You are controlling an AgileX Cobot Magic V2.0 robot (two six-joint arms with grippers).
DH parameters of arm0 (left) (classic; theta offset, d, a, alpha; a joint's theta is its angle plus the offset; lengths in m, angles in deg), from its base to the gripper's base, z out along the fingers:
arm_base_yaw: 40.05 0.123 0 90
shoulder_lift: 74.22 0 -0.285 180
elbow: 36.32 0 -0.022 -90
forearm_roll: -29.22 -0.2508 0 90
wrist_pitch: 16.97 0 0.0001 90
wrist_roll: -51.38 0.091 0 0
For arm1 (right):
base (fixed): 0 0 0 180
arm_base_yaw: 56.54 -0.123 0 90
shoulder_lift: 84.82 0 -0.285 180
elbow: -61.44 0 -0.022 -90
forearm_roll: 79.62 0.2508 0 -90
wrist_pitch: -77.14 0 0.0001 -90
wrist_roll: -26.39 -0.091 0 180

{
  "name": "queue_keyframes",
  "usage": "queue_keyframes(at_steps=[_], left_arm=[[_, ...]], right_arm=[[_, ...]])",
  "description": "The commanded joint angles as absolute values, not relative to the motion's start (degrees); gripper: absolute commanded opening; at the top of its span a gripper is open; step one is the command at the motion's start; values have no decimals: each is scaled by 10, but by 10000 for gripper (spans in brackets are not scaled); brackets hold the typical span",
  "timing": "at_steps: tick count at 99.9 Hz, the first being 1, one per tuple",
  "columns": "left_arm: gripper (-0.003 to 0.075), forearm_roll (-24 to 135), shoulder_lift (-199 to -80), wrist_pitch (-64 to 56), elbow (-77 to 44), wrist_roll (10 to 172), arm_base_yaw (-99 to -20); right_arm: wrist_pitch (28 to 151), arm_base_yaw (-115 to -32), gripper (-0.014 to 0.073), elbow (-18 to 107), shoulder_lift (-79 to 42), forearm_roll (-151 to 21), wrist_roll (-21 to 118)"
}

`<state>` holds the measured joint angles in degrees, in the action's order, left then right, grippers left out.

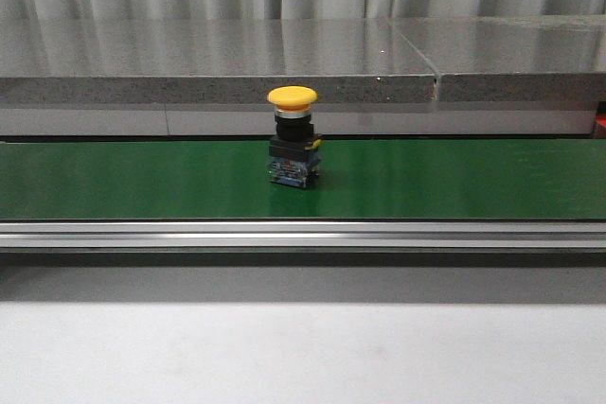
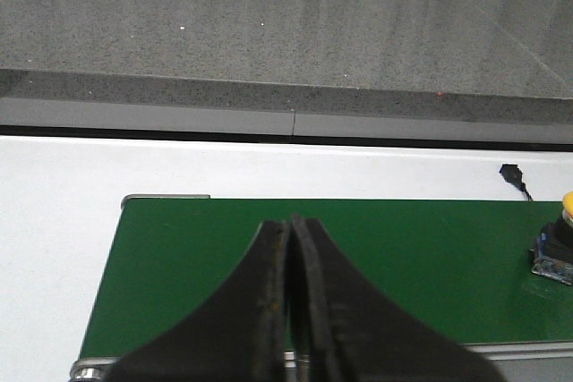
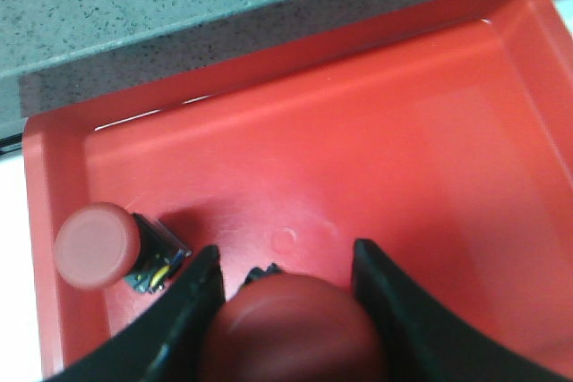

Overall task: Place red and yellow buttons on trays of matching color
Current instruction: 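Lower the red button into the red tray and open the right gripper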

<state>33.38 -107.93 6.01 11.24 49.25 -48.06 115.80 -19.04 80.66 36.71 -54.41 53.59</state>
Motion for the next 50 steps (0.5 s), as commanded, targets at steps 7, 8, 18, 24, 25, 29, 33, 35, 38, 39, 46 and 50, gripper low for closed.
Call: queue_keyframes(at_steps=[7, 8, 18, 24, 25, 29, 33, 35, 38, 39, 46, 50], left_arm=[[-19, 338, -1081, 19, 97, 487, -480], [-19, 338, -1081, 19, 97, 487, -480], [-19, 338, -1081, 19, 97, 487, -480], [-19, 338, -1081, 19, 97, 487, -480], [-19, 338, -1081, 19, 97, 487, -480], [-19, 338, -1081, 19, 97, 487, -480], [-19, 338, -1081, 19, 97, 487, -480], [-19, 338, -1081, 19, 97, 487, -480], [-19, 338, -1081, 19, 97, 487, -480], [-19, 338, -1081, 19, 97, 487, -480], [-19, 338, -1081, 18, 97, 487, -480], [-19, 338, -1081, 18, 97, 487, -480]], right_arm=[[1121, -203, 132, 859, 367, -526, 537], [1121, -203, 132, 864, 369, -526, 537], [1123, -211, 132, 892, 388, -526, 537], [1123, -215, 132, 909, 398, -526, 537], [1123, -216, 132, 910, 399, -526, 537], [1123, -218, 132, 919, 407, -526, 537], [1122, -221, 132, 925, 413, -526, 537], [1120, -221, 132, 927, 418, -526, 537], [1120, -222, 132, 930, 421, -527, 537], [1119, -223, 132, 930, 422, -527, 537], [1111, -224, 132, 931, 431, -529, 537], [1109, -224, 132, 931, 437, -530, 537]])
